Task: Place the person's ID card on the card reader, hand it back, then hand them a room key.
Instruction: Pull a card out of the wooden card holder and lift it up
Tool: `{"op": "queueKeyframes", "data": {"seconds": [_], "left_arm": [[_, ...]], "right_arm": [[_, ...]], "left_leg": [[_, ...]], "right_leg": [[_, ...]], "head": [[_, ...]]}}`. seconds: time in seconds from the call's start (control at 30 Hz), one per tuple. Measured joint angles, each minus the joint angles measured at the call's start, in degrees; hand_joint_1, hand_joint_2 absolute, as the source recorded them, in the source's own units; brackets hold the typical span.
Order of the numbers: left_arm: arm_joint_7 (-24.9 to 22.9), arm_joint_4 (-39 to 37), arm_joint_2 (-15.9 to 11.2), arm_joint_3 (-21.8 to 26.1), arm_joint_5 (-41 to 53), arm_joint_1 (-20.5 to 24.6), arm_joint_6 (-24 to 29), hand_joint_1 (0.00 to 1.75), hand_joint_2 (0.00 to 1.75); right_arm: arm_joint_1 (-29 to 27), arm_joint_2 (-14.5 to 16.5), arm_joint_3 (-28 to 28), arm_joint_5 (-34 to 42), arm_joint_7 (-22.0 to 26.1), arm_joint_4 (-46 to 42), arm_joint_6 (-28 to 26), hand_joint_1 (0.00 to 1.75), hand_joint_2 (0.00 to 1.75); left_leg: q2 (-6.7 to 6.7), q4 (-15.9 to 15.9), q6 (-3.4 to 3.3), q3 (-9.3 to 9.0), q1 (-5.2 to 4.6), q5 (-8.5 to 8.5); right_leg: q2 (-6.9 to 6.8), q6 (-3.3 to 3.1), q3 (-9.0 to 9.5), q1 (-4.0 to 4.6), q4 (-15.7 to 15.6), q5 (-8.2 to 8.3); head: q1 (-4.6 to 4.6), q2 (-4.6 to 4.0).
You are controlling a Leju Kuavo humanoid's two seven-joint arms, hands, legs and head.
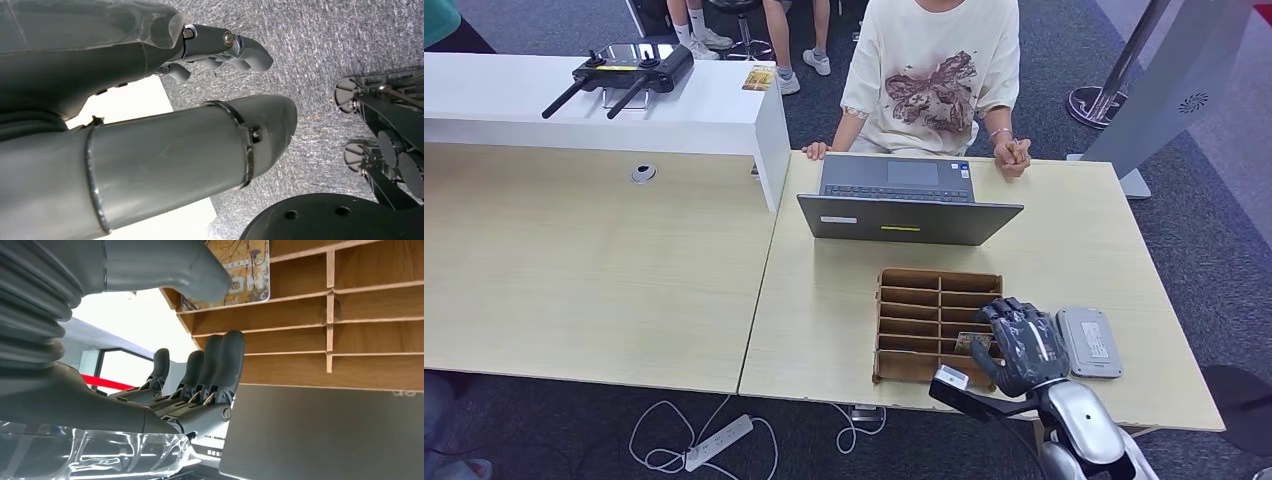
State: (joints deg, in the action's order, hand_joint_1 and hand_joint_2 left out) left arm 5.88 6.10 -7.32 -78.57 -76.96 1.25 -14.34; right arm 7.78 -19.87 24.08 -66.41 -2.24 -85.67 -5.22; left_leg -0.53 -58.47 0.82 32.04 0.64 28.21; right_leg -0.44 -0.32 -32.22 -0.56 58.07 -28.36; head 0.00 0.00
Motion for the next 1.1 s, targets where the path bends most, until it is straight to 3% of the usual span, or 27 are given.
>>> {"op": "queueKeyframes", "data": {"seconds": [0.43, 1.1], "left_arm": [[0.0, 0.0, 0.0, 0.0, -0.1, 0.0, 0.0, 0.00, 0.00], [-0.1, 0.0, 0.0, 0.0, -0.3, 0.0, -0.1, 0.00, 0.00]], "right_arm": [[0.7, 0.0, 0.8, 0.8, -0.1, 1.4, 0.0, 1.03, 1.75], [1.0, -0.7, 1.8, 1.9, 0.5, 2.4, 0.3, 1.43, 1.75]], "left_leg": [[0.00, 0.0, 0.00, 0.00, 0.00, 0.00], [0.00, 0.0, 0.00, -0.01, 0.00, 0.00]], "right_leg": [[0.00, 0.00, 0.00, 0.00, 0.0, 0.00], [0.01, 0.00, 0.00, 0.00, 0.0, 0.00]], "head": [[0.00, 0.00], [0.00, 0.00]]}}
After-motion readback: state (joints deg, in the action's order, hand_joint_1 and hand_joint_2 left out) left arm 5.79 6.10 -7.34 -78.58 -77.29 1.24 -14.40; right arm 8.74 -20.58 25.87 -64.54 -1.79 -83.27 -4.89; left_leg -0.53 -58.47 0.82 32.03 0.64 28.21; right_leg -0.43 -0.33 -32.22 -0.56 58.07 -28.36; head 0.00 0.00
